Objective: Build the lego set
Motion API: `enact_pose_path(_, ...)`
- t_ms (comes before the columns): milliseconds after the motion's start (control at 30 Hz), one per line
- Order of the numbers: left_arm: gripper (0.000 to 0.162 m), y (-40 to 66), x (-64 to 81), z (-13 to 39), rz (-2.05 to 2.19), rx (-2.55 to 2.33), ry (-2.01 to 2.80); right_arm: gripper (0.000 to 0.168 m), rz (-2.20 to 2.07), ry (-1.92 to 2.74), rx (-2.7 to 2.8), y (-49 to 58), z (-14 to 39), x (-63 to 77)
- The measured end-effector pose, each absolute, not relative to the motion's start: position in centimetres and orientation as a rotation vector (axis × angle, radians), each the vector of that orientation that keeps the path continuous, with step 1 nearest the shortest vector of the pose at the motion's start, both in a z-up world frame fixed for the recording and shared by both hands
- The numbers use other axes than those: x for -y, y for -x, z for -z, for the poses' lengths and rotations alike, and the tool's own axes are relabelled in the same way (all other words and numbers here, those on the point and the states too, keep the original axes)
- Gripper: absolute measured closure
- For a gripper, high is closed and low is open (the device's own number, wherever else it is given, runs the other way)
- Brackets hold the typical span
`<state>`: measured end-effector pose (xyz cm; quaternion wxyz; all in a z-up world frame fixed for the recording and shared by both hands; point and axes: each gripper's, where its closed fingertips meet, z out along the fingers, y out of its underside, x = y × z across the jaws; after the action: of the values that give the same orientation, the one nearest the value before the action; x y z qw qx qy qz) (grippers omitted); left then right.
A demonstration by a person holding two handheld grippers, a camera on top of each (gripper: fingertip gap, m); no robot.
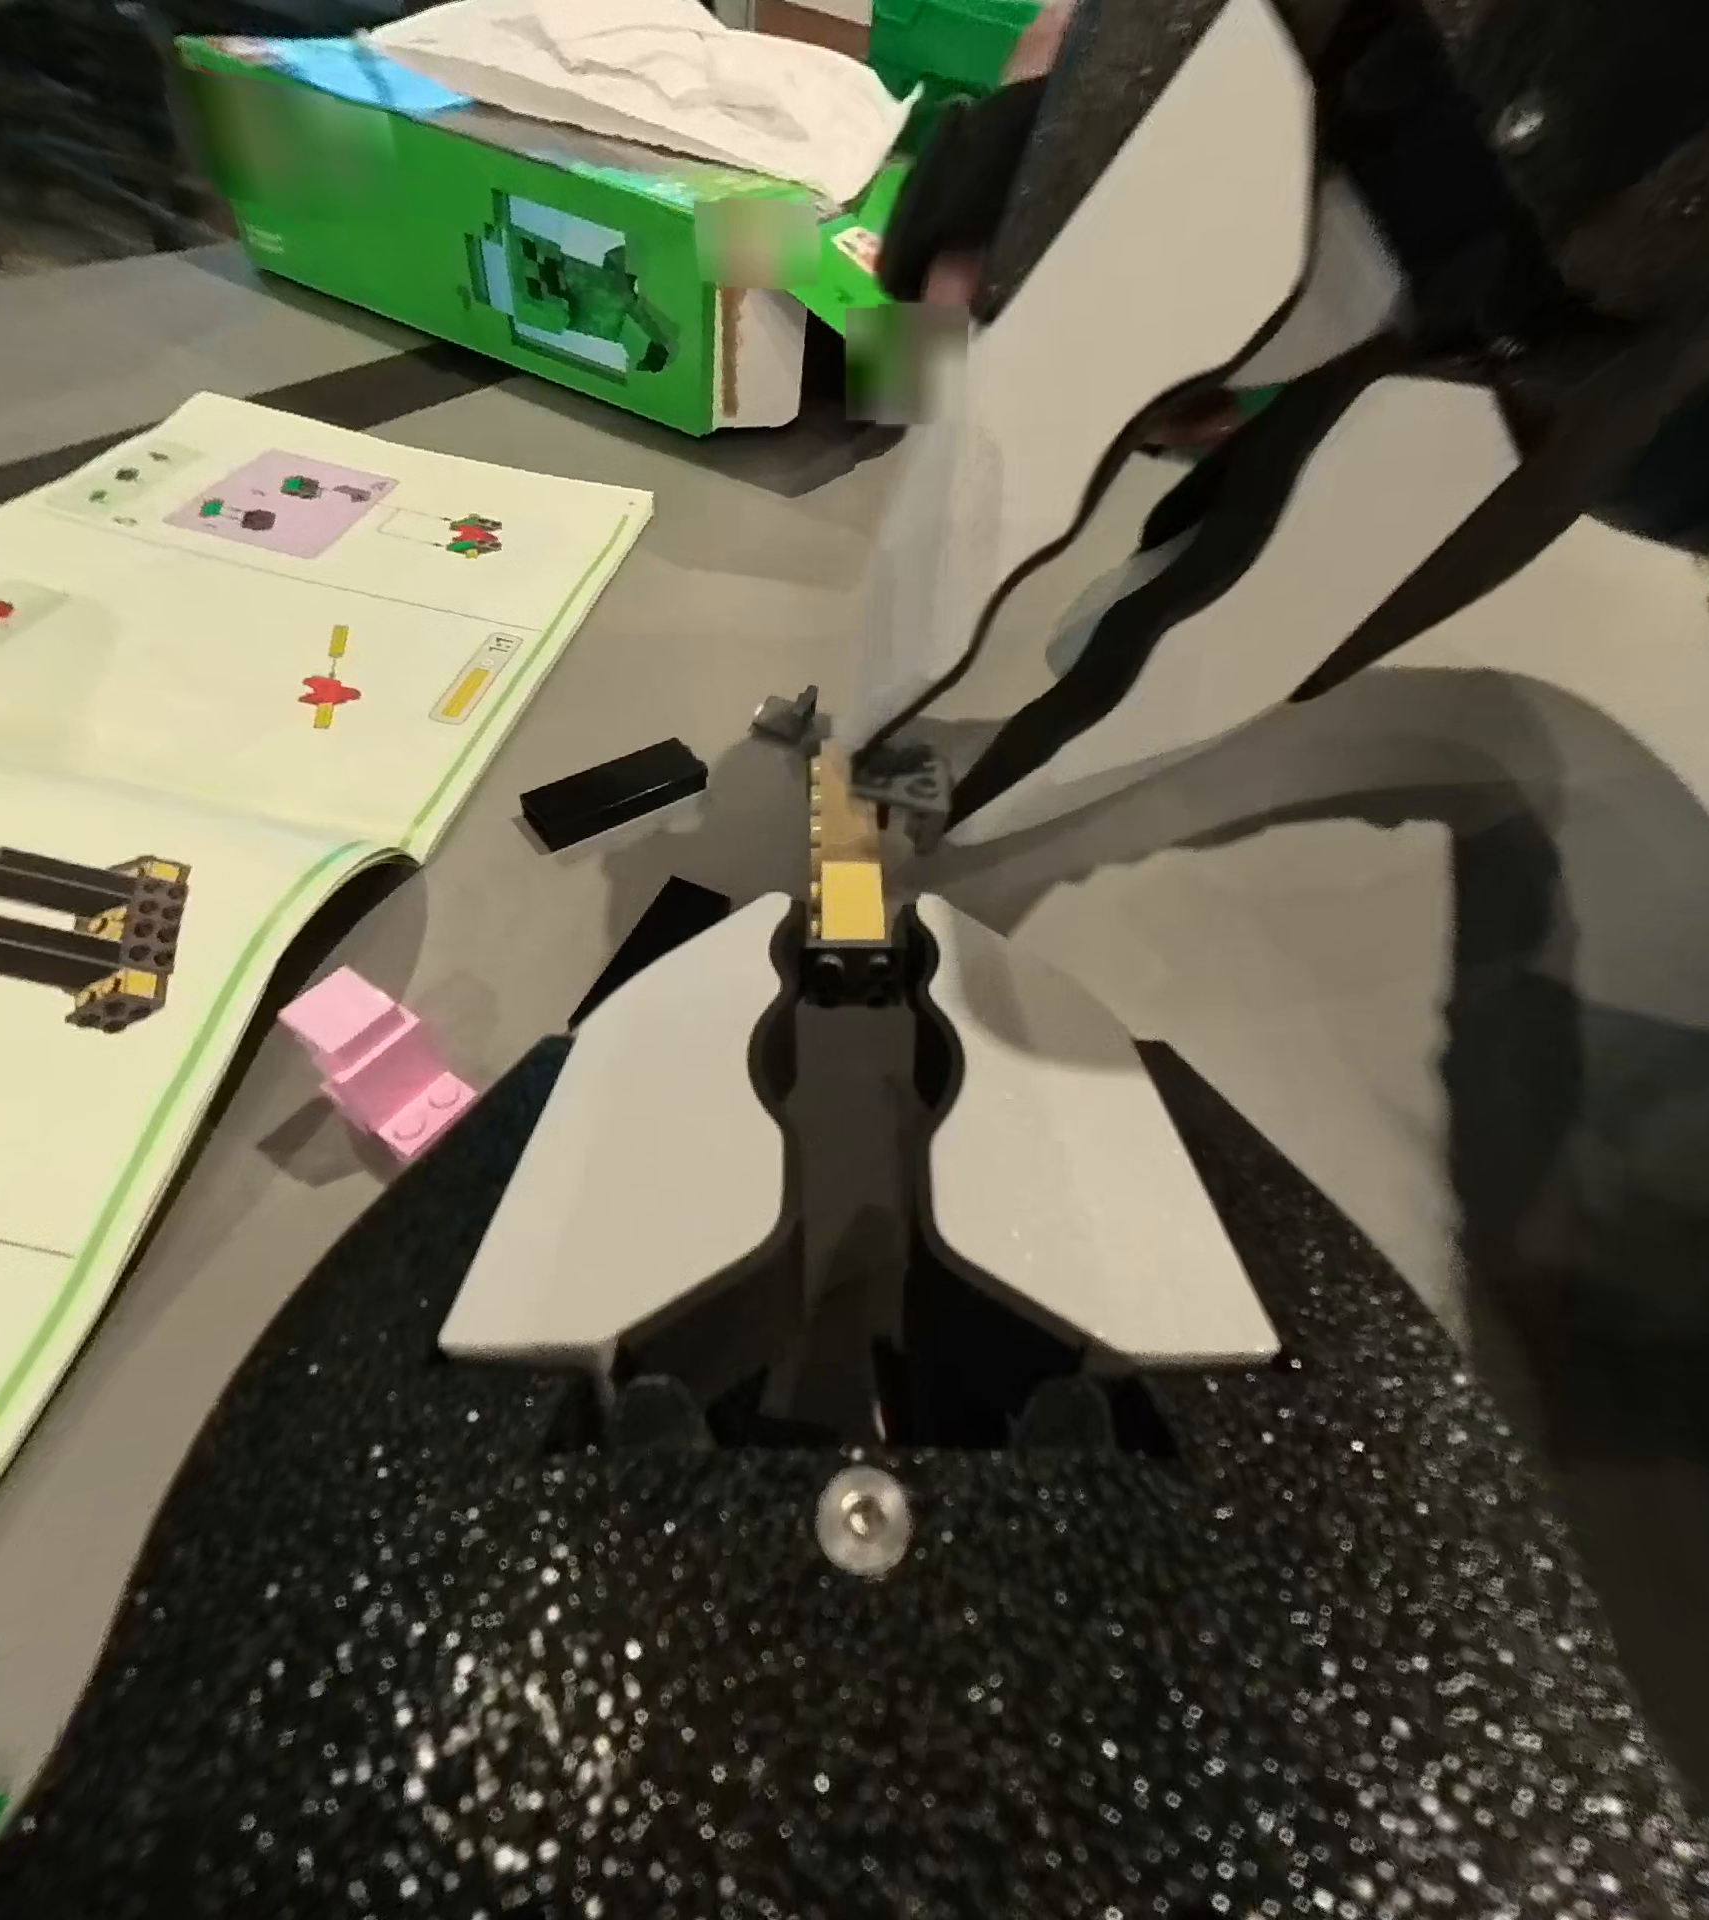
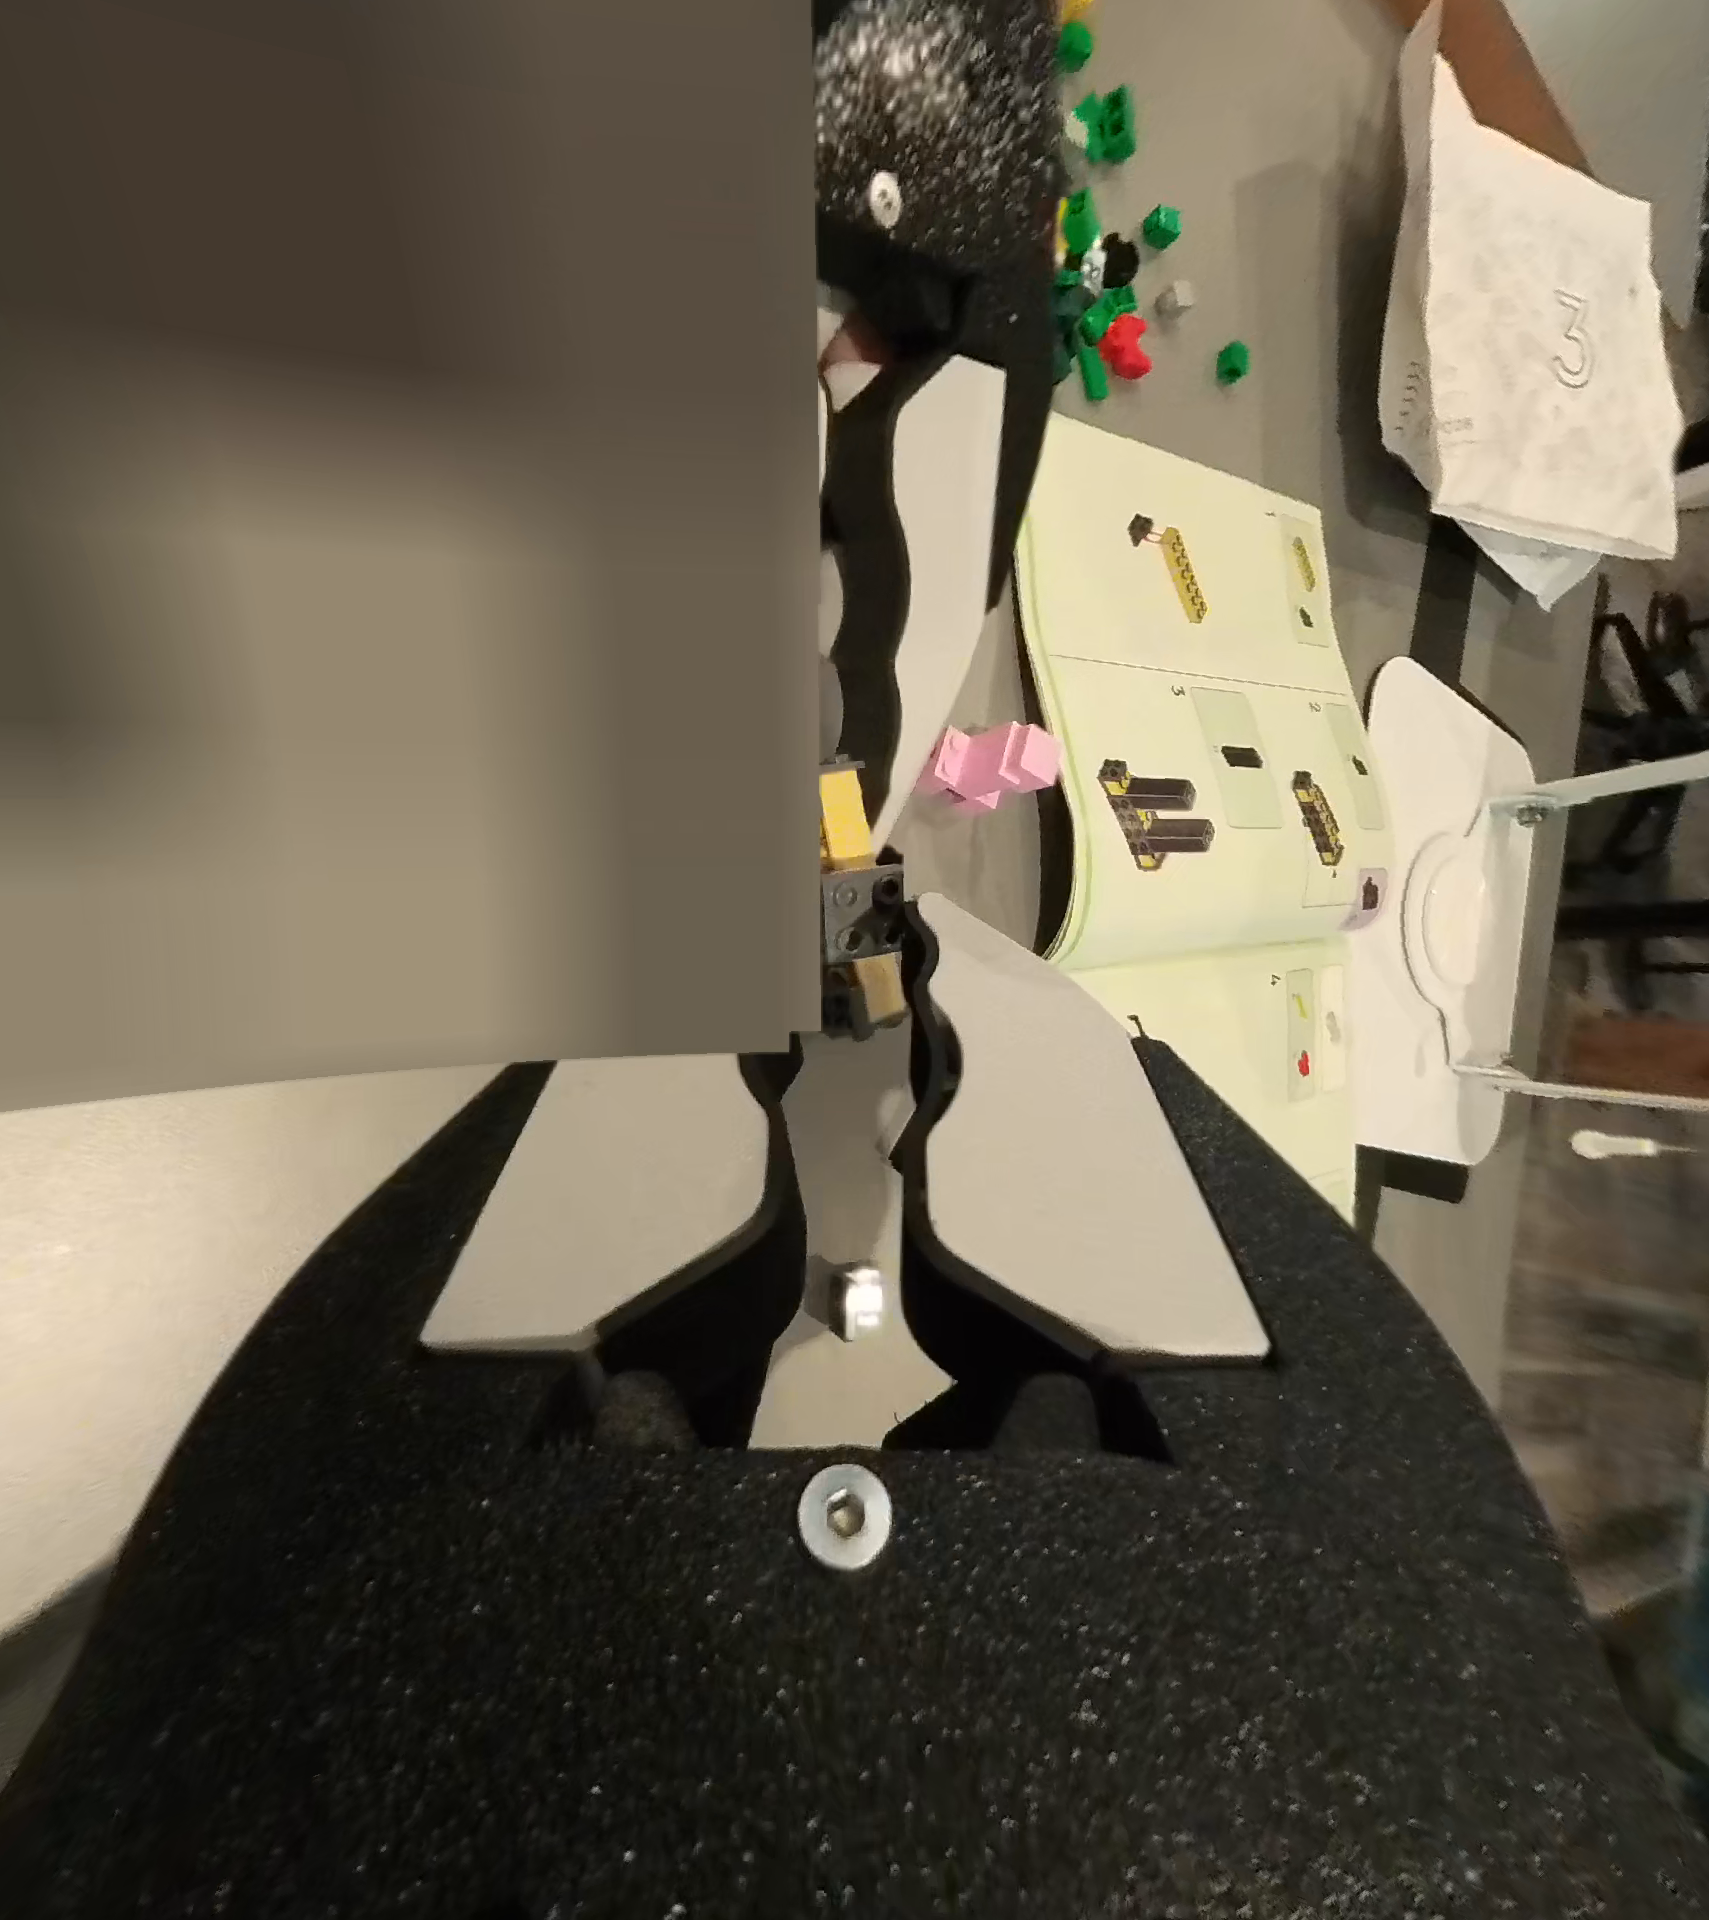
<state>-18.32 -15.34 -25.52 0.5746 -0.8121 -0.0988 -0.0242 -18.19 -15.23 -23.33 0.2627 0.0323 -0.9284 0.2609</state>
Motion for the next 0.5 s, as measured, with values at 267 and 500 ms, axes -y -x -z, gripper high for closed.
enact_pose_path(267, 0.145, 18.02, 15.20, 25.79, -0.052, 0.153, 1.957, 0.152, -0.620, -0.154, 2.512, 18.15, 24.04, 15.38)
enact_pose_path(500, 0.145, 17.83, 15.01, 25.86, -0.068, 0.146, 1.964, 0.153, -0.610, -0.159, 2.532, 17.95, 24.32, 15.54)
